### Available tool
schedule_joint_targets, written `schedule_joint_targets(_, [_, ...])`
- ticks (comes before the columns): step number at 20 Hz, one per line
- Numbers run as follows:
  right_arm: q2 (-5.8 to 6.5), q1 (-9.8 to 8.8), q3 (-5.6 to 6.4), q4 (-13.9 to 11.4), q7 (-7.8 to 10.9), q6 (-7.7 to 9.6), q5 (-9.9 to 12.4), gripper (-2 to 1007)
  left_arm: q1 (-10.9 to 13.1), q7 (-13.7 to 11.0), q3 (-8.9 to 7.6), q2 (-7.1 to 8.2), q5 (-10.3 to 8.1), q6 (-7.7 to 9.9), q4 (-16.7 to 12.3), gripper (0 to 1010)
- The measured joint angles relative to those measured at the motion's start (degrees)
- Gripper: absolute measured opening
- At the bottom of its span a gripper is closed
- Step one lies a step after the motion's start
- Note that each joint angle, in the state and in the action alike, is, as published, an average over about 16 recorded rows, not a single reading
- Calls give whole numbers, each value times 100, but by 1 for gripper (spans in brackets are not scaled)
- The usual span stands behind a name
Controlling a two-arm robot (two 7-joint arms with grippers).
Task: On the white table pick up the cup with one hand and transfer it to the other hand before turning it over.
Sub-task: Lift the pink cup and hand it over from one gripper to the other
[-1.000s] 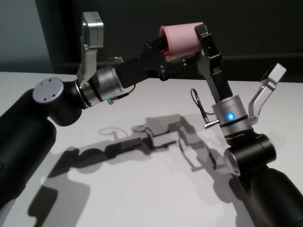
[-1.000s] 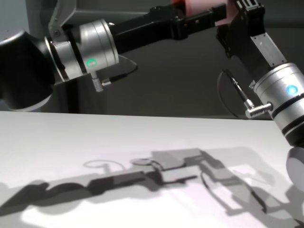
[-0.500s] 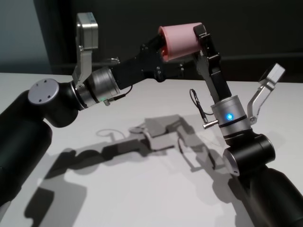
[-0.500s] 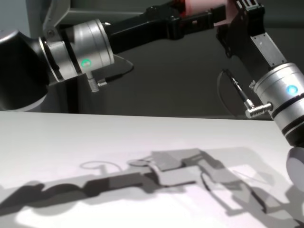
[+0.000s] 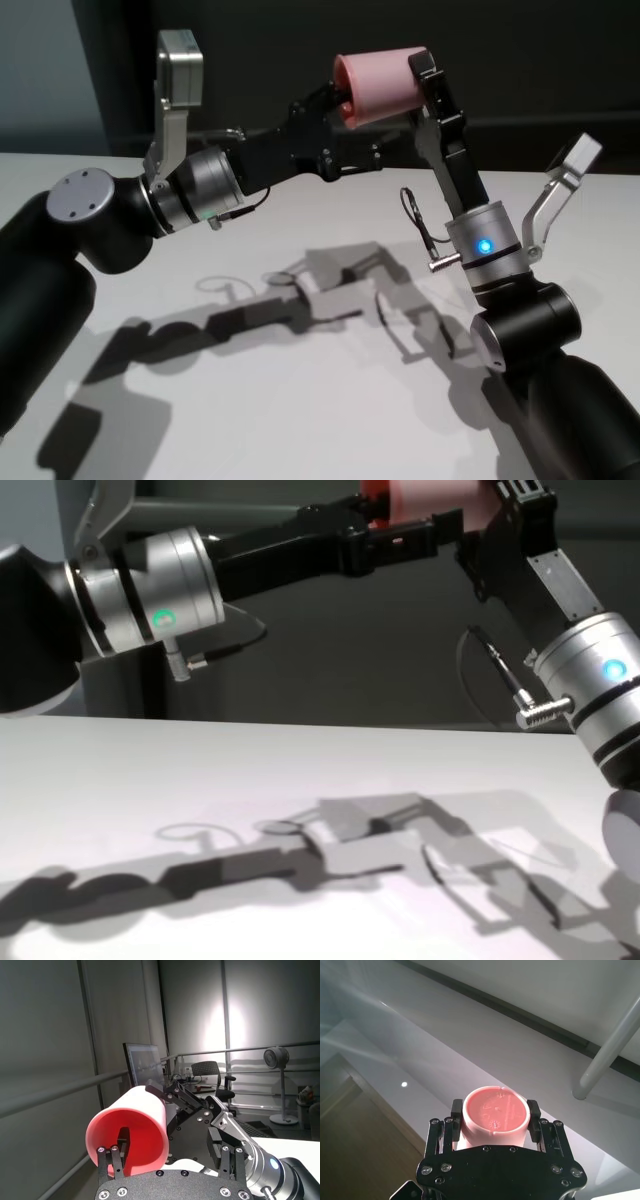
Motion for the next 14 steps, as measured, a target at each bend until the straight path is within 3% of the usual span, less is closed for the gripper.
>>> schedule_joint_targets(14, [0, 0, 0, 0, 0, 0, 0, 737, 421, 408, -73, 533, -8, 285, -752, 1003])
